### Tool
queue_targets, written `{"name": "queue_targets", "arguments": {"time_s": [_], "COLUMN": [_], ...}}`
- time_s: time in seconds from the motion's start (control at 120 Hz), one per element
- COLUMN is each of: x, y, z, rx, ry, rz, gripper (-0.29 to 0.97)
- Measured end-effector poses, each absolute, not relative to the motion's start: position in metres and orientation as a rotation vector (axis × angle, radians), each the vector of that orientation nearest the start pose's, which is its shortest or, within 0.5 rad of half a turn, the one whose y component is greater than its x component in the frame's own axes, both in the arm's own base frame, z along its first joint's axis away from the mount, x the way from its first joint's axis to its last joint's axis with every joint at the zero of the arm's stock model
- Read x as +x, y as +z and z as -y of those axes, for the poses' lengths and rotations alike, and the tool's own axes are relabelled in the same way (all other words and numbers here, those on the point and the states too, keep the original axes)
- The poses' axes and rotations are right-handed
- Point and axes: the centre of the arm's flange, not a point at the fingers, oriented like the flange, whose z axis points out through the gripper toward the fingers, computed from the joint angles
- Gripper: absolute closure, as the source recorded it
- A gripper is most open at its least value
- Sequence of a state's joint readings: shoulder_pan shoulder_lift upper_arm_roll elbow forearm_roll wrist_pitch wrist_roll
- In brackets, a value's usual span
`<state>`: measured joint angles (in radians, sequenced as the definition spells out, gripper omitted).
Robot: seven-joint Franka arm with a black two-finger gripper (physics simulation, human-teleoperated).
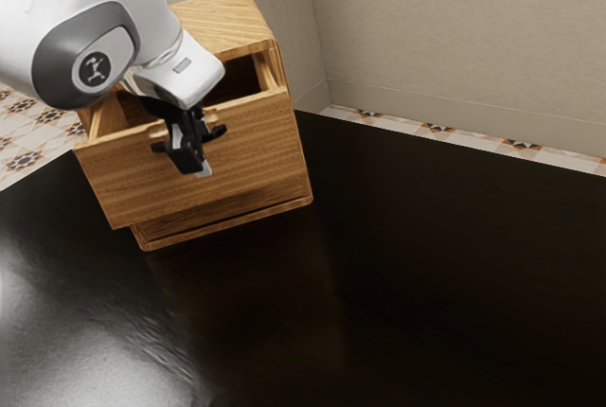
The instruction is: Pull the drawer handle with one arm to open the drawer
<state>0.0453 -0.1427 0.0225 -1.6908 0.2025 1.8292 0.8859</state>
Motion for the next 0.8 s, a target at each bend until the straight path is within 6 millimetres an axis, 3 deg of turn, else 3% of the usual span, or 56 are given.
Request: {"name": "queue_targets", "arguments": {"time_s": [0.133,0.35,0.633,0.7,0.8], "x": [0.523,0.509,0.493,0.483,0.463], "y": [0.675,0.672,0.673,0.685,0.714], "z": [-0.044,-0.029,-0.008,0.003,0.024], "rx": [-2.575,-2.57,-2.555,-2.534,-2.477], "ry": [-0.23,-0.228,-0.232,-0.257,-0.325], "rz": [-1.161,-1.177,-1.193,-1.198,-1.207], "gripper": [0.34,0.26,0.29,0.45,0.36]}}
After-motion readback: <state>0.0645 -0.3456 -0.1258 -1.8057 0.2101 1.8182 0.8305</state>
